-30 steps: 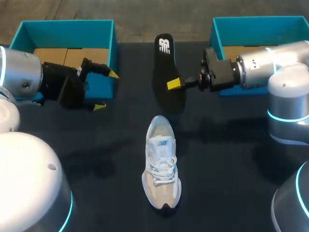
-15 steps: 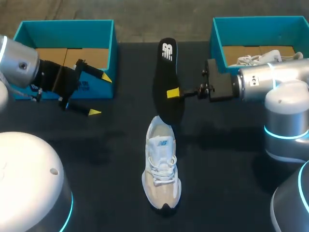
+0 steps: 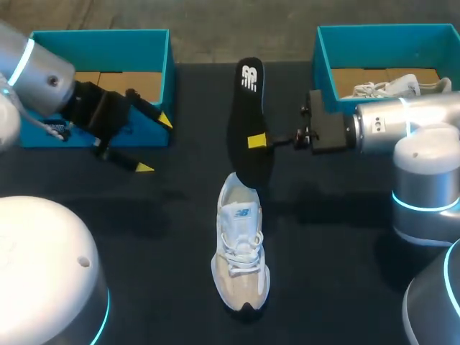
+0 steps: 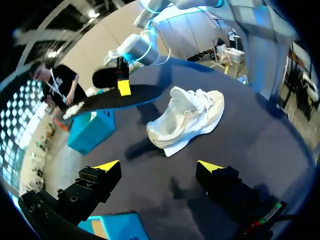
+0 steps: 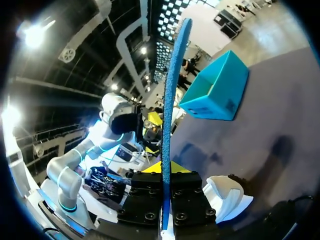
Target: Take the shoe out of the shoebox, open the shoe tongue, remove and reinsert the insole, then place the shoe into the shoebox
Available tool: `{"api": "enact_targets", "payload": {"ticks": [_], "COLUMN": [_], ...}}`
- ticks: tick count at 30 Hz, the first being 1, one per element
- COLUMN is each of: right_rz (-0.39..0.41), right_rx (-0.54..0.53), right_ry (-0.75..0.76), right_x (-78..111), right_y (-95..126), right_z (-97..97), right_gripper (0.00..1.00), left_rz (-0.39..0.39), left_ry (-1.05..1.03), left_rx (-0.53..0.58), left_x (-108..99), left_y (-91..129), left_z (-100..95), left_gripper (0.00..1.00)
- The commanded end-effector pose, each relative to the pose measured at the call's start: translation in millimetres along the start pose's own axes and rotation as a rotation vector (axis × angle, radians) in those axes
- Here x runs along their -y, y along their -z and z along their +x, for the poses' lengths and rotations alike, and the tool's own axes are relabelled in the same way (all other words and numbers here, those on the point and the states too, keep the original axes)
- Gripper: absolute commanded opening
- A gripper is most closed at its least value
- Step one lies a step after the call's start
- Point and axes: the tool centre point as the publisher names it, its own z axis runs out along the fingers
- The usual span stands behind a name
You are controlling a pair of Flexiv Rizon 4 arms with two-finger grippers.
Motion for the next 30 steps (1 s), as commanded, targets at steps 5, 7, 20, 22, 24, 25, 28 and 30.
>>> {"api": "enact_targets", "payload": {"ticks": [5, 7, 20, 22, 24, 25, 28, 30], "right_rz": [-0.047, -0.039, -0.066, -0.066, -0.066, -0.070, -0.084, -0.100], "right_rx": [-0.018, -0.010, -0.010, -0.010, -0.009, -0.012, -0.023, -0.020], "right_ry": [0.060, 0.077, 0.128, 0.128, 0.156, 0.173, 0.198, 0.200], "right_x": [10.5, 14.1, 25.2, 25.2, 27.6, 29.8, 35.4, 37.2], "right_y": [-15.2, -19.3, -23.5, -23.5, -27.2, -28.7, -29.4, -28.9], "right_z": [-11.3, -10.9, -10.3, -10.3, -8.2, -7.8, -11.4, -13.7], "right_gripper": [0.00, 0.00, 0.00, 0.00, 0.00, 0.00, 0.00, 0.00], "left_rz": [-0.152, -0.126, -0.134, -0.134, -0.137, -0.139, -0.137, -0.133], "left_ry": [0.193, 0.190, 0.184, 0.184, 0.208, 0.230, 0.254, 0.280], "left_rx": [-0.107, -0.103, -0.118, -0.118, -0.135, -0.140, -0.161, -0.167], "left_x": [9.6, 9.6, 8.8, 8.8, 9.3, 8.7, 7.9, 6.1], "left_y": [-34.3, -39.2, -44.6, -44.6, -52.2, -54.9, -61.4, -65.2], "left_z": [10.4, 15.0, 18.0, 18.0, 22.3, 23.1, 29.1, 32.8], "left_gripper": [1.00, 1.00, 1.00, 1.00, 1.00, 1.00, 1.00, 1.00]}}
